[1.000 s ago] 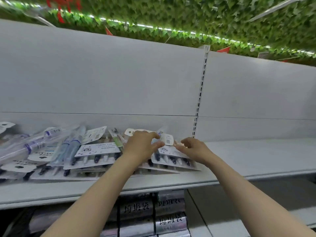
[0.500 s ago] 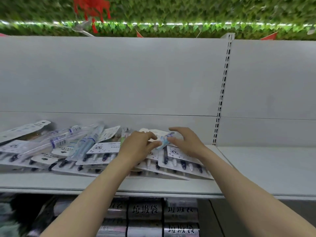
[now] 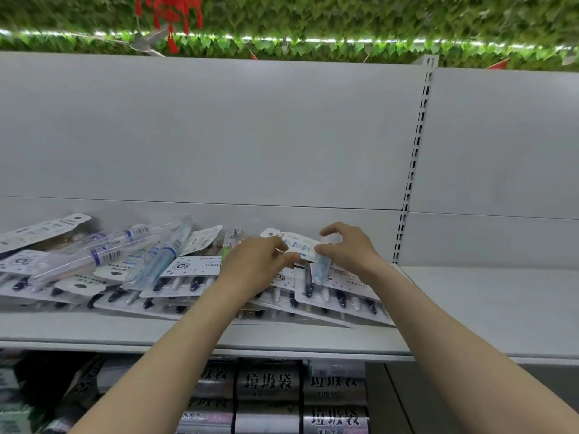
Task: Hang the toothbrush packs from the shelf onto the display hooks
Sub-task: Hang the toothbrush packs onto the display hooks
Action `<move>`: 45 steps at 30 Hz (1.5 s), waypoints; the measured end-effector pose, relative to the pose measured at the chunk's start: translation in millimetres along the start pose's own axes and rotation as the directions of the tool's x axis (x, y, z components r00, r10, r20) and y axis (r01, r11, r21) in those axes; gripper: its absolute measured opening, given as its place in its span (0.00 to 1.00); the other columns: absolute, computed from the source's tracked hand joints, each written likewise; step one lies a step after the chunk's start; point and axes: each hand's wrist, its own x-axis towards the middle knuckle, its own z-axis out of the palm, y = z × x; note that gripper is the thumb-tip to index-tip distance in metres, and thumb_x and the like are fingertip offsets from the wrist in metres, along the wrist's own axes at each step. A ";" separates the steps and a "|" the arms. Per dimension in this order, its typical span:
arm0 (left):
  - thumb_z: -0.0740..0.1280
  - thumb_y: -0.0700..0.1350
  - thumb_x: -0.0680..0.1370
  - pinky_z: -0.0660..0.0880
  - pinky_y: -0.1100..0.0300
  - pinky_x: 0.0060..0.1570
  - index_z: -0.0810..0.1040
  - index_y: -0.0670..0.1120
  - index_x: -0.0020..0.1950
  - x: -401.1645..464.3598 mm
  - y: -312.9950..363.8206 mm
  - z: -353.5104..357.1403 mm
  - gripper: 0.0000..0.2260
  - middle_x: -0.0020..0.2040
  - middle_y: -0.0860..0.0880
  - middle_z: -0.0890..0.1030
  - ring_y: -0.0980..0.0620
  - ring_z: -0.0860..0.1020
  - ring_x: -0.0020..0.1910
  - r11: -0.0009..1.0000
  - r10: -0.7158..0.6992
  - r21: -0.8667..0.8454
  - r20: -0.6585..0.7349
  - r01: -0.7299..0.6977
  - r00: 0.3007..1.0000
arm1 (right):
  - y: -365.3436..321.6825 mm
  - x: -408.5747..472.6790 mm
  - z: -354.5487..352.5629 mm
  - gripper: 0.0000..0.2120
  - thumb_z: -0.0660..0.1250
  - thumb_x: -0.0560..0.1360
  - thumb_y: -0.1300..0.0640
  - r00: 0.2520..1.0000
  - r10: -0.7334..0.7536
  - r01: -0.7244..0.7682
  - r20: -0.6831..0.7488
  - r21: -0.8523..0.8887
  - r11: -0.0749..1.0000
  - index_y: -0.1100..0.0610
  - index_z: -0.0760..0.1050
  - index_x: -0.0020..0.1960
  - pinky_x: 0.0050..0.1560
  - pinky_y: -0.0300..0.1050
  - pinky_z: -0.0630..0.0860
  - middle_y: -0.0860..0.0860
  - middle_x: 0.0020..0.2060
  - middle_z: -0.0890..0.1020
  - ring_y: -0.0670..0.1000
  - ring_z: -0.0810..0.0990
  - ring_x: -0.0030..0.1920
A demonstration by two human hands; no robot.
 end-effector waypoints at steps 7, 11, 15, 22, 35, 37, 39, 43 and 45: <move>0.63 0.64 0.77 0.75 0.53 0.52 0.80 0.52 0.62 -5.6 5.4 -4.8 0.20 0.54 0.54 0.84 0.51 0.80 0.55 0.999 0.033 -0.028 -0.009 -0.033 0.999 | -3.7 -12.7 7.1 0.10 0.79 0.69 0.54 0.998 0.055 -0.057 0.016 0.169 0.984 0.50 0.84 0.48 0.42 0.38 0.76 0.49 0.51 0.83 0.48 0.82 0.49; 0.64 0.62 0.78 0.75 0.54 0.53 0.77 0.52 0.66 -10.3 10.6 -8.2 0.21 0.56 0.52 0.84 0.51 0.79 0.56 0.994 0.047 -0.096 -0.061 -0.053 0.997 | -4.4 -17.0 7.5 0.16 0.77 0.70 0.64 0.998 0.070 -0.061 0.005 0.561 0.825 0.50 0.82 0.54 0.45 0.43 0.80 0.57 0.55 0.84 0.52 0.85 0.49; 0.65 0.62 0.77 0.71 0.62 0.46 0.76 0.51 0.66 -12.1 16.5 -14.0 0.22 0.54 0.53 0.84 0.57 0.80 0.49 0.953 0.016 -0.300 -0.090 -0.042 0.996 | -22.2 -28.3 13.3 0.25 0.72 0.73 0.70 0.987 0.000 -0.137 0.158 0.855 0.499 0.54 0.73 0.67 0.53 0.49 0.80 0.63 0.54 0.84 0.57 0.84 0.49; 0.76 0.50 0.72 0.82 0.55 0.50 0.70 0.49 0.70 -11.0 14.9 -18.1 0.29 0.47 0.48 0.85 0.55 0.85 0.43 0.673 -0.080 -0.738 0.005 0.057 0.997 | -51.7 -24.4 30.4 0.29 0.69 0.73 0.69 0.947 -0.067 -0.297 0.314 0.937 0.182 0.56 0.69 0.72 0.48 0.58 0.83 0.63 0.52 0.83 0.62 0.83 0.51; 0.77 0.47 0.72 0.83 0.51 0.47 0.77 0.48 0.59 -11.3 -17.0 -35.6 0.18 0.45 0.46 0.84 0.49 0.84 0.45 0.625 -0.249 -0.774 -0.073 0.103 0.966 | -30.9 -5.3 33.7 0.25 0.79 0.70 0.49 0.997 -0.068 0.059 0.039 0.195 0.979 0.51 0.78 0.64 0.62 0.44 0.74 0.48 0.60 0.81 0.47 0.79 0.60; 0.76 0.50 0.72 0.82 0.52 0.46 0.79 0.50 0.53 -11.8 -19.7 -37.2 0.12 0.46 0.48 0.83 0.49 0.83 0.46 0.660 -0.243 -0.746 -0.094 0.093 0.965 | -19.3 1.1 33.1 0.27 0.79 0.68 0.48 0.992 -0.006 0.002 0.127 0.034 0.999 0.51 0.78 0.65 0.59 0.42 0.72 0.47 0.61 0.80 0.48 0.78 0.61; 0.75 0.53 0.73 0.80 0.56 0.42 0.81 0.48 0.52 -12.7 -19.4 -37.2 0.12 0.44 0.49 0.83 0.50 0.83 0.45 0.667 -0.244 -0.740 -0.105 0.088 0.964 | -13.5 5.6 33.2 0.28 0.79 0.68 0.47 0.982 0.040 -0.026 0.182 -0.076 0.997 0.50 0.77 0.65 0.57 0.42 0.71 0.47 0.60 0.78 0.49 0.77 0.59; 0.73 0.55 0.74 0.80 0.54 0.45 0.82 0.50 0.50 -14.1 -17.0 -34.9 0.10 0.44 0.50 0.84 0.50 0.83 0.47 0.662 -0.252 -0.744 -0.107 0.090 0.962 | -7.0 12.5 29.8 0.20 0.76 0.72 0.49 0.993 -0.016 0.037 0.115 -0.183 0.982 0.52 0.80 0.62 0.54 0.44 0.74 0.47 0.53 0.81 0.50 0.79 0.53; 0.72 0.56 0.75 0.81 0.50 0.50 0.81 0.54 0.47 -14.0 -15.6 -33.7 0.06 0.45 0.51 0.84 0.50 0.83 0.48 0.671 -0.251 -0.736 -0.114 0.088 0.961 | -4.9 15.0 25.2 0.09 0.73 0.75 0.50 0.998 -0.067 0.066 -0.003 -0.129 0.989 0.52 0.84 0.53 0.48 0.46 0.78 0.48 0.44 0.85 0.49 0.81 0.43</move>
